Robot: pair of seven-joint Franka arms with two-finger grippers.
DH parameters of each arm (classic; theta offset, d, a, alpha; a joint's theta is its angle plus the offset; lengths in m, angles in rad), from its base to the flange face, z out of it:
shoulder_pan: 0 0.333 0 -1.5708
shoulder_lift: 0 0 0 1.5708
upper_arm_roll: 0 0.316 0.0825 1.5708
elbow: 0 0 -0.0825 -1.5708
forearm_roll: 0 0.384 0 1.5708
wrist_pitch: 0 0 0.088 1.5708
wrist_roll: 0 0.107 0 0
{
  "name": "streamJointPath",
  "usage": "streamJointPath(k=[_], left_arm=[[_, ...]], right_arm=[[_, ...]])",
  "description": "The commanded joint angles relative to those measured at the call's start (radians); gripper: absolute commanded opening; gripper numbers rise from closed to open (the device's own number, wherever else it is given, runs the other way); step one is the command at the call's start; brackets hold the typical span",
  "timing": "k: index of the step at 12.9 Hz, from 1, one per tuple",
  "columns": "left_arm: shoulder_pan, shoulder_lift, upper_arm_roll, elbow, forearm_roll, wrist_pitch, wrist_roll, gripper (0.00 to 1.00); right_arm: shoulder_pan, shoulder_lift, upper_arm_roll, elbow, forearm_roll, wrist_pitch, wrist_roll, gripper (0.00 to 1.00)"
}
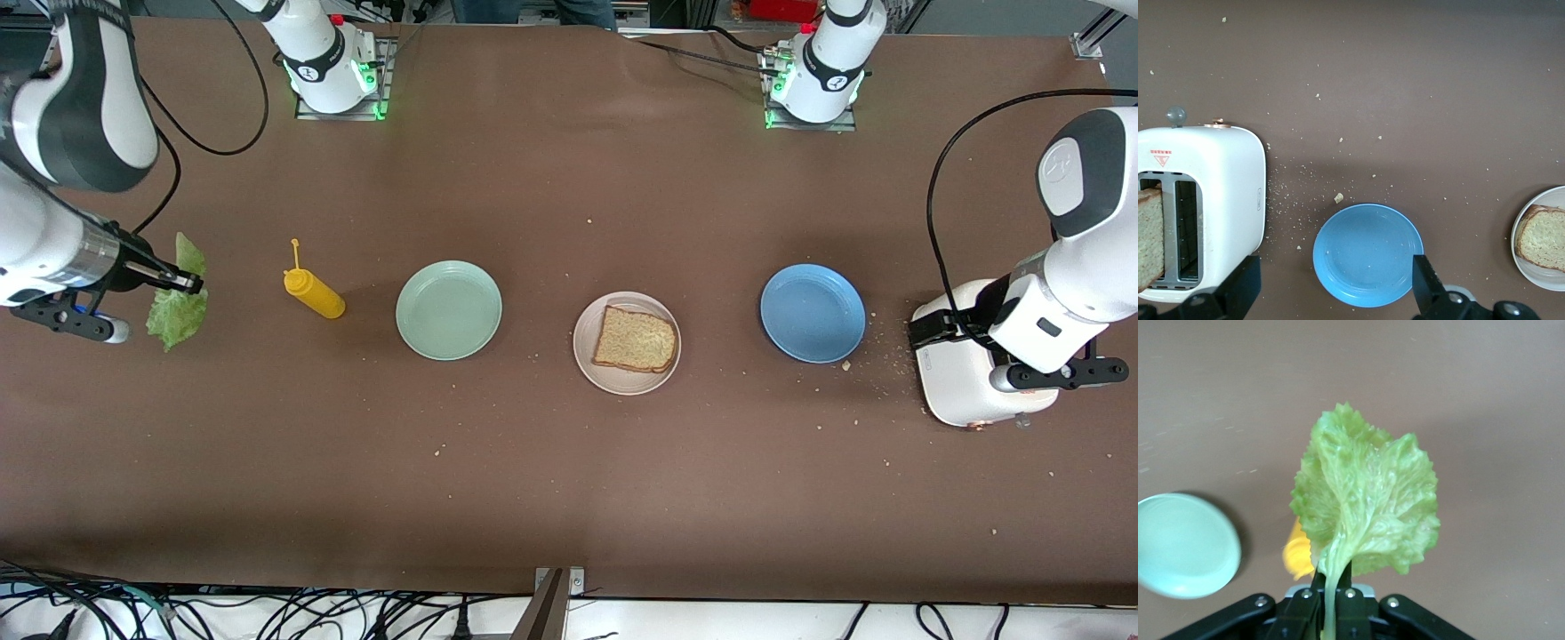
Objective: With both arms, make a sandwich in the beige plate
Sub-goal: 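Lift the lettuce leaf and carry it toward the beige plate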
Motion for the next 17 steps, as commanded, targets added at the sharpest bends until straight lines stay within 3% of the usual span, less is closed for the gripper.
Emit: streamJointPath(k=[1,6,9,12,17], left_arm=[[-0.004,-0.002,-0.002,0.007,0.037,-0.010,-0.017,1.00],[-0.004,-0.002,-0.002,0.007,0.037,-0.010,-0.017,1.00],[-0.004,-0.002,-0.002,0.007,0.037,-0.010,-0.017,1.00],[-0.004,-0.002,-0.002,0.007,0.037,-0.010,-0.017,1.00],[-0.004,-0.002,-0.002,0.007,0.037,-0.010,-0.017,1.00]], right_arm=[[-0.009,0.032,0.118,0.147,-0.008,-0.087,-0.010,0.00],[0.017,0.064,0.388,0.151,-0.022,0.061,0.082,0.00],[0.098,0.143,0.477,0.151,-0.134,0.211,0.108,0.00],[0.161,0.260,0.535,0.151,-0.137,0.413,0.244,0.00],[0.290,0.453,0.543,0.154,-0.176,0.676,0.379,0.00]])
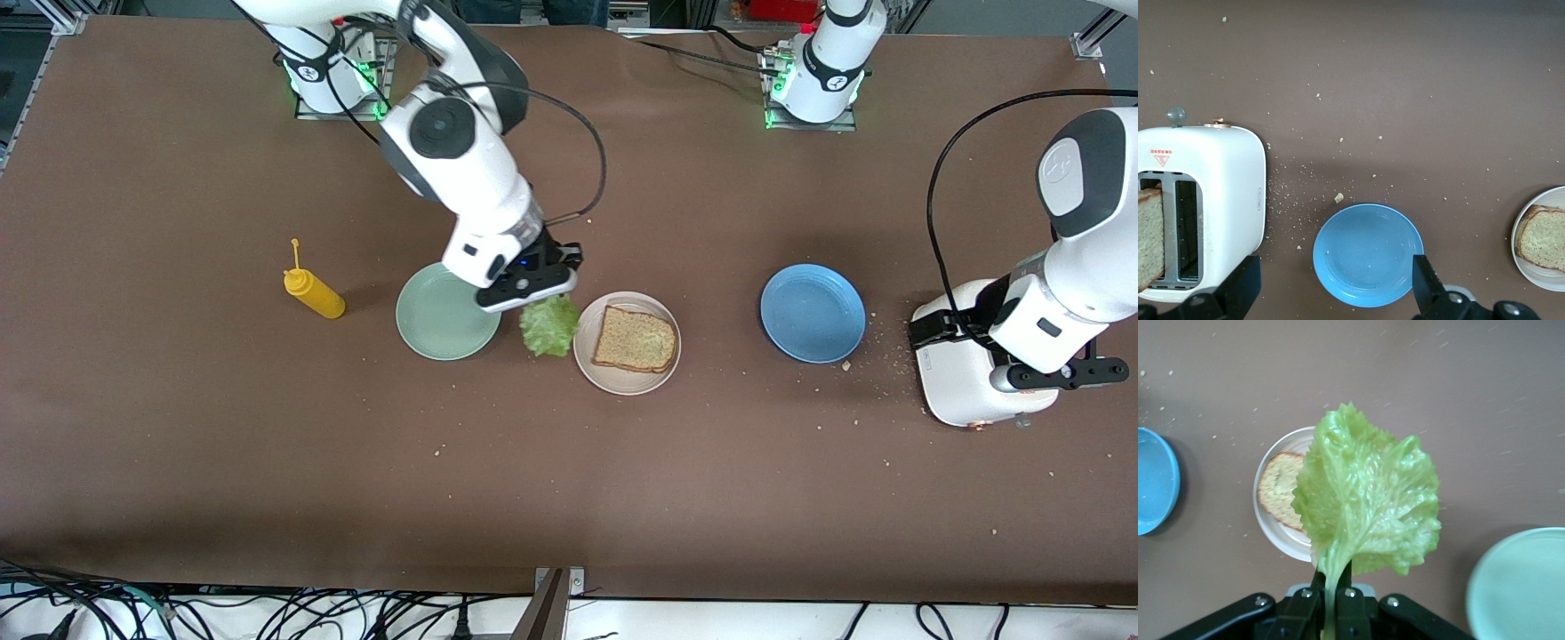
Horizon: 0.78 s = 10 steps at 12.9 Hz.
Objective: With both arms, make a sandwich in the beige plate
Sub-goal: 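Lift the lettuce leaf and carry it toward the beige plate, then lower the lettuce onto the toast and open the right gripper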
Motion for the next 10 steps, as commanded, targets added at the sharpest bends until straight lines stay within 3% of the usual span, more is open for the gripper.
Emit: streamJointPath(k=[1,6,10], left_arm=[[-0.004,-0.002,-0.002,0.007,0.037,-0.010,-0.017,1.00],[-0.004,-0.002,-0.002,0.007,0.037,-0.009,-0.017,1.00],[-0.004,0.000,-0.002,0.009,0.037,-0.009,-0.017,1.00]], right_arm=[[0.041,0.120,0.008,0.045,-0.025,0.103,0.049,0.00],[0.139,0.329,0.002,0.232,-0.079,0.195,0.146,0.00],[0.156,0.406,0.001,0.244,-0.199,0.295,0.244,0.00]])
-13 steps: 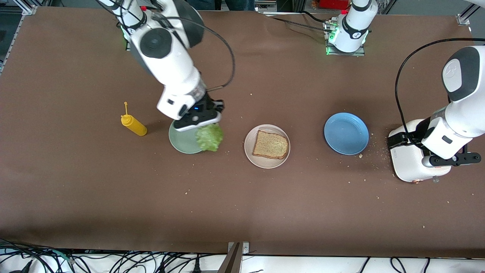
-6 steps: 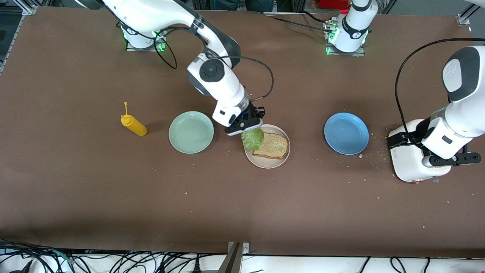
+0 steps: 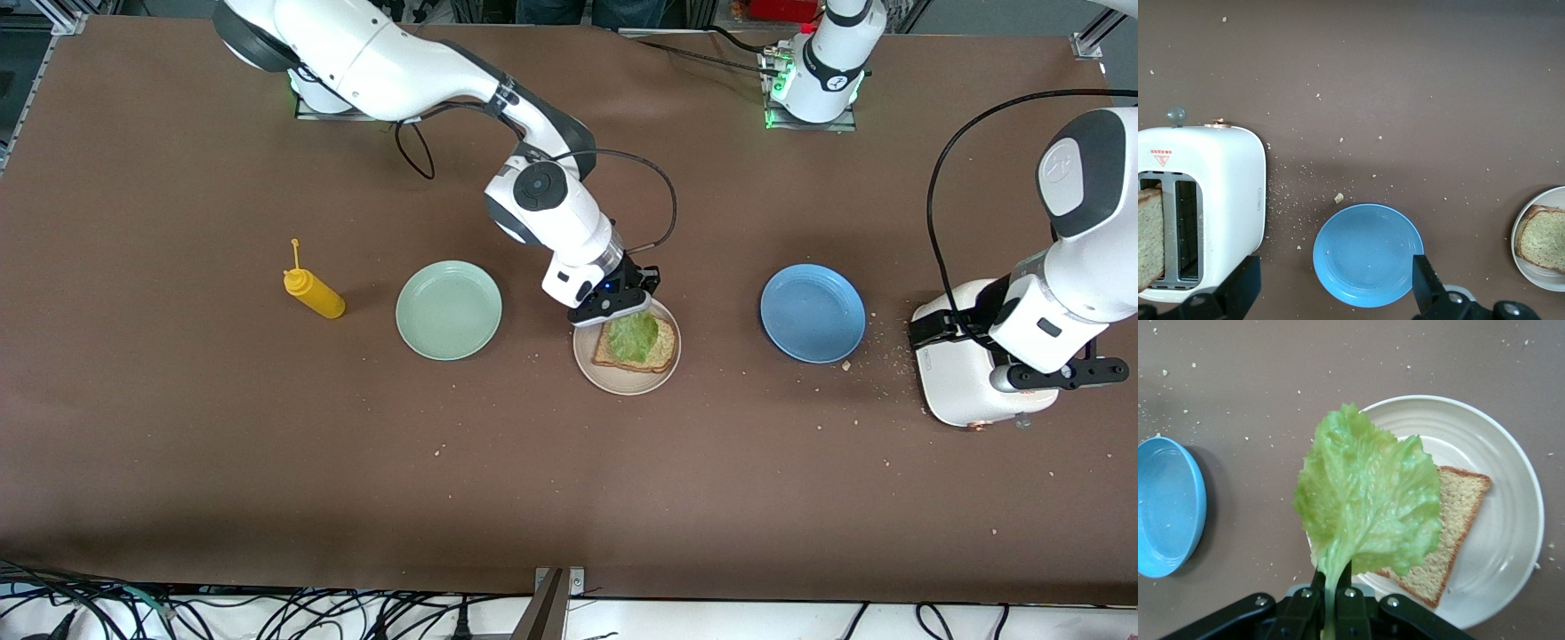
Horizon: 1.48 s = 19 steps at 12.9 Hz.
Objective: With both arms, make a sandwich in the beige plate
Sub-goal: 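Lower the lettuce onto the toast and open the right gripper, then withdraw the right gripper while the left gripper reaches the toaster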
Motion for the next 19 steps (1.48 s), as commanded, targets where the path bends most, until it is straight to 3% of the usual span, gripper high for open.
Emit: streamJointPath(k=[1,3,4,5,8,10,15,19], left_arm=[[-0.004,0.000,-0.002,0.008,0.037,-0.009,-0.017,1.00],[-0.004,0.000,-0.002,0.008,0.037,-0.009,-0.017,1.00],[-0.002,0.000,-0.002,0.008,0.037,-0.009,-0.017,1.00],[0.001,0.000,-0.002,0.008,0.037,-0.010,-0.017,1.00],[0.002,0.000,-0.002,0.005,0.037,-0.010,-0.017,1.00],[0.005,-0.002,-0.002,0.005,0.037,-0.012,-0.017,1.00],[0.060,0.015,0.006,-0.002,0.057,-0.013,0.002,1.00],[0.161,0.029,0.006,-0.005,0.118,-0.012,0.188,1.00]], right_arm=[[0.011,0.053,0.002,0.051,-0.062,0.016,0.040,0.00],[0.017,0.061,0.000,0.051,-0.086,0.015,0.038,0.00],[0.017,0.065,-0.001,0.051,-0.105,0.015,0.038,0.38],[0.020,0.065,-0.015,0.051,-0.125,0.015,0.035,0.99],[0.023,0.056,-0.023,0.051,-0.126,0.004,0.023,1.00],[0.017,0.009,-0.048,0.049,-0.122,-0.072,0.008,1.00],[-0.037,-0.220,-0.096,0.009,-0.111,-0.388,-0.115,1.00],[-0.136,-0.436,-0.174,-0.086,-0.079,-0.548,-0.438,1.00]])
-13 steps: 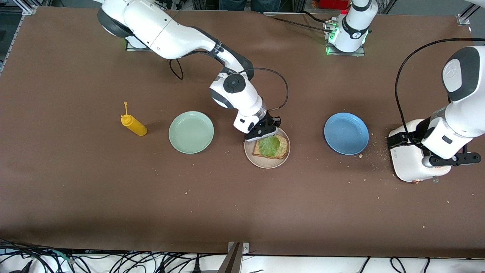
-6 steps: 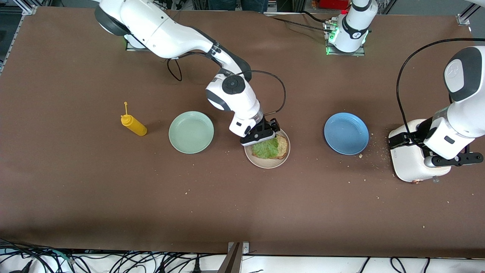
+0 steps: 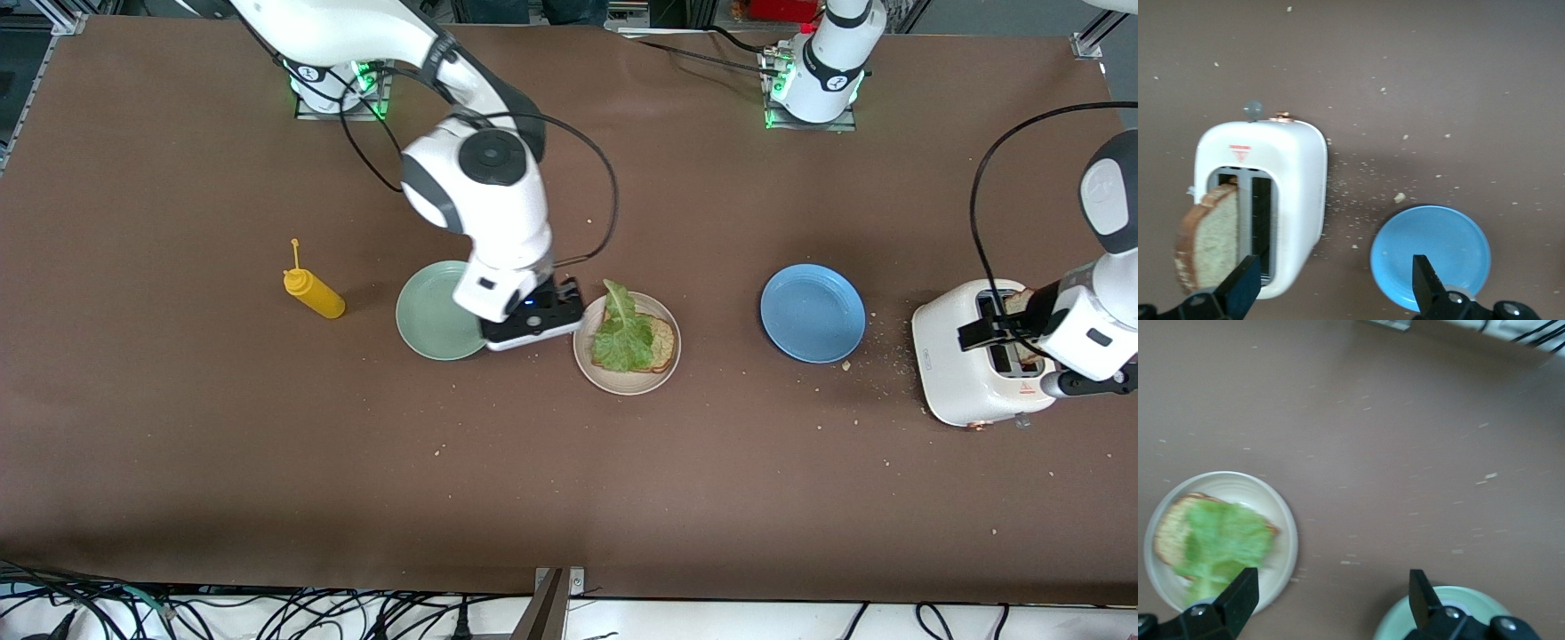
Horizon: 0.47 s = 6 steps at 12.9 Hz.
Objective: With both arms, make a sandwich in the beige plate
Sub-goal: 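Withdraw the right gripper while the left gripper reaches the toaster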
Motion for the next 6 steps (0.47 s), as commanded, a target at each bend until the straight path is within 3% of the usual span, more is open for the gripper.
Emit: streamJointPath(k=[1,5,6], left_arm=[[0.090,0.006,-0.008,-0.009,0.028,-0.006,0.137,1.00],[0.146,-0.012,-0.009,-0.072,0.019,0.029,0.175,1.00],[0.161,-0.032,-0.009,-0.123,0.019,0.082,0.178,1.00]], right_arm=[[-0.080,-0.175,-0.048,-0.129,0.061,-0.078,-0.209,1.00],[-0.188,-0.298,-0.137,-0.137,0.088,-0.214,-0.458,1.00],[-0.225,-0.315,-0.148,-0.137,0.092,-0.235,-0.531,1.00]])
